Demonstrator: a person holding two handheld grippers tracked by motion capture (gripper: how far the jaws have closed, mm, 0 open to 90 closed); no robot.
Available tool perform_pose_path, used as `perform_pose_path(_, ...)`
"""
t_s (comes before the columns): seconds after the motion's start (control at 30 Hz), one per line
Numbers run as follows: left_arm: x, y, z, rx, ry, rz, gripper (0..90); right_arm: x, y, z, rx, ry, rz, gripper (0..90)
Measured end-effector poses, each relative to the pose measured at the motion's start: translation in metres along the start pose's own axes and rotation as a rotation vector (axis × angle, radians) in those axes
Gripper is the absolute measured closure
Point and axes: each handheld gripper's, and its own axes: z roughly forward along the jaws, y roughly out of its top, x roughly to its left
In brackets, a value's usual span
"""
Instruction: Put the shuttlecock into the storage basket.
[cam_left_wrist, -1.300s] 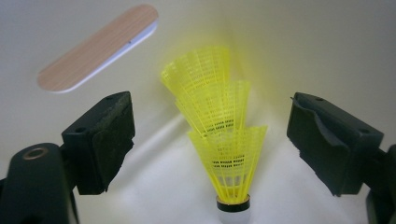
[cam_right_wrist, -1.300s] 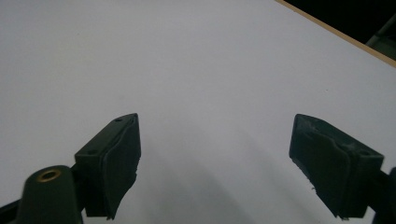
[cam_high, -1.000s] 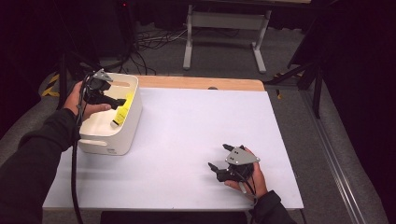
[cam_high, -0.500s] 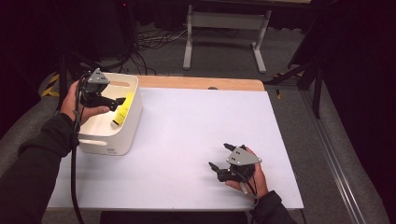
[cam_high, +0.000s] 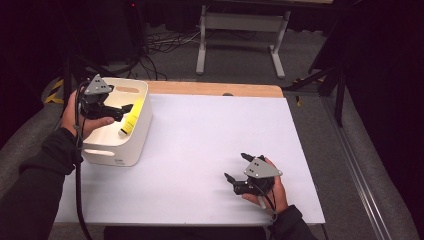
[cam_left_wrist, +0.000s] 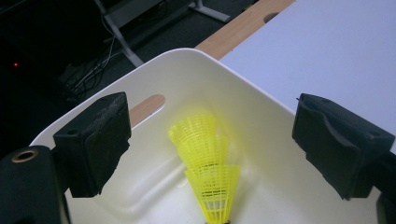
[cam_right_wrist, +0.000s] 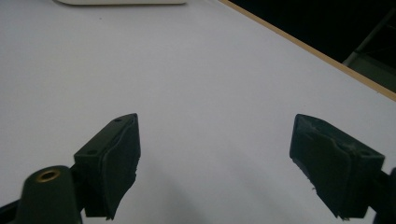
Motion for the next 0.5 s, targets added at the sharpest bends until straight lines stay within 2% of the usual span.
perform_pose_path(0.27,-0.010,-0.001,-0.005,-0.029,0.012,0.028,12.5,0.000,0.001,0.000,-0.004,-0.004,0.005,16.7)
perform_pose_path(0.5,-0.013,0.000,-0.015,-0.064,0.003,0.029,11.4,0.001,0.001,-0.001,-0.005,-0.008,0.001,16.7)
